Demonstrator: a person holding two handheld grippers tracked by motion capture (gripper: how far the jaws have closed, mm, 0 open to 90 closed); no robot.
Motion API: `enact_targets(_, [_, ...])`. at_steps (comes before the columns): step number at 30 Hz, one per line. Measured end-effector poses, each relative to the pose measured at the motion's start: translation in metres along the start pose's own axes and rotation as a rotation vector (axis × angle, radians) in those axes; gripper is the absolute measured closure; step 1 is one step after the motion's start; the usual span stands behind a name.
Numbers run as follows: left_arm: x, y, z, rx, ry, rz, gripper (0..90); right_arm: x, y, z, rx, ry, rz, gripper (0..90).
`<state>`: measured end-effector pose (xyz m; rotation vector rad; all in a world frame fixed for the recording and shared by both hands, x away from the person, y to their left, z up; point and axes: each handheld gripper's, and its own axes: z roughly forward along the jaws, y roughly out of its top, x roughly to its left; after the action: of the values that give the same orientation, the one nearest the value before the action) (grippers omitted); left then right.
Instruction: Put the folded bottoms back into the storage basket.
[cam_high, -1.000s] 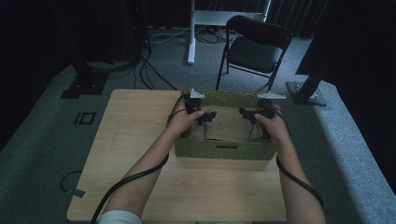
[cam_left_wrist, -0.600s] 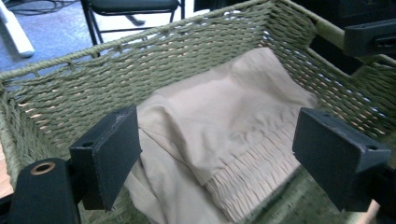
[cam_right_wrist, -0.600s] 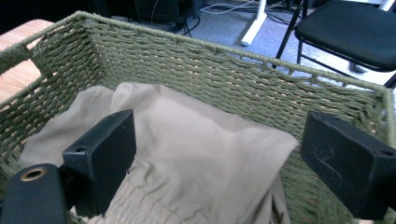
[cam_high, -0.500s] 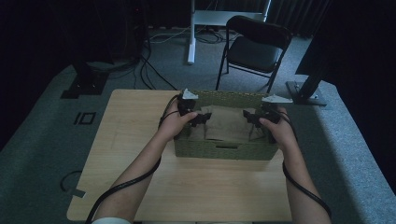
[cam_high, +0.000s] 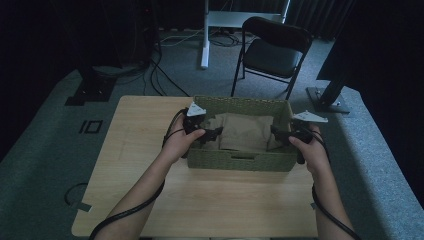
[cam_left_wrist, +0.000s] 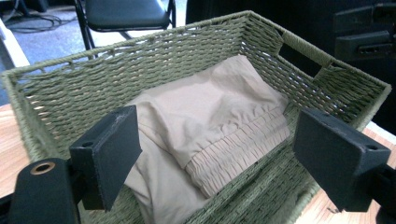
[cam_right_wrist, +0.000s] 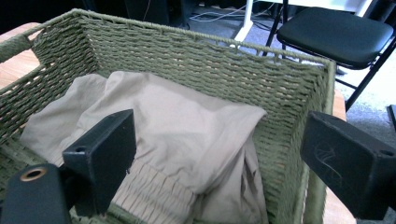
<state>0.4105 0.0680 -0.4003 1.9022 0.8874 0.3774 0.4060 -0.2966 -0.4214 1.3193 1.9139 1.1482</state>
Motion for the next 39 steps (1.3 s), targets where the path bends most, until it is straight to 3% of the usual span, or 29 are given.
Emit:
enact_targets(10, [-0.008,-0.015,-0.023,-0.023,-0.016,-0.011,15.1,-0.008,-0.027,-0.023,-0.014,-0.031,0.013,10.5])
enact_targets(12, [-0.01,-0.019,-0.025,-0.018,-0.02,-0.012,15.1,-0.01,-0.035,-0.031,-0.036,-0.028,0.035,10.5])
enact_targets(19, [-0.015,-0.039,-0.031,0.0,-0.036,-0.02,15.1,-0.008,-0.05,-0.046,-0.053,-0.014,0.056,10.5])
enact_targets(26, [-0.01,-0.055,-0.037,-0.004,-0.033,-0.042,15.1,-0.001,-0.067,-0.063,-0.062,-0.009,0.054,10.5])
enact_targets(29, [-0.006,-0.062,-0.041,-0.015,-0.021,-0.068,15.1,0.001,-0.075,-0.067,-0.062,-0.005,0.06,10.5])
enact_targets(39, [-0.005,-0.091,-0.051,-0.01,-0.009,-0.077,15.2,0.004,-0.101,-0.067,-0.038,-0.008,0.07,10.5])
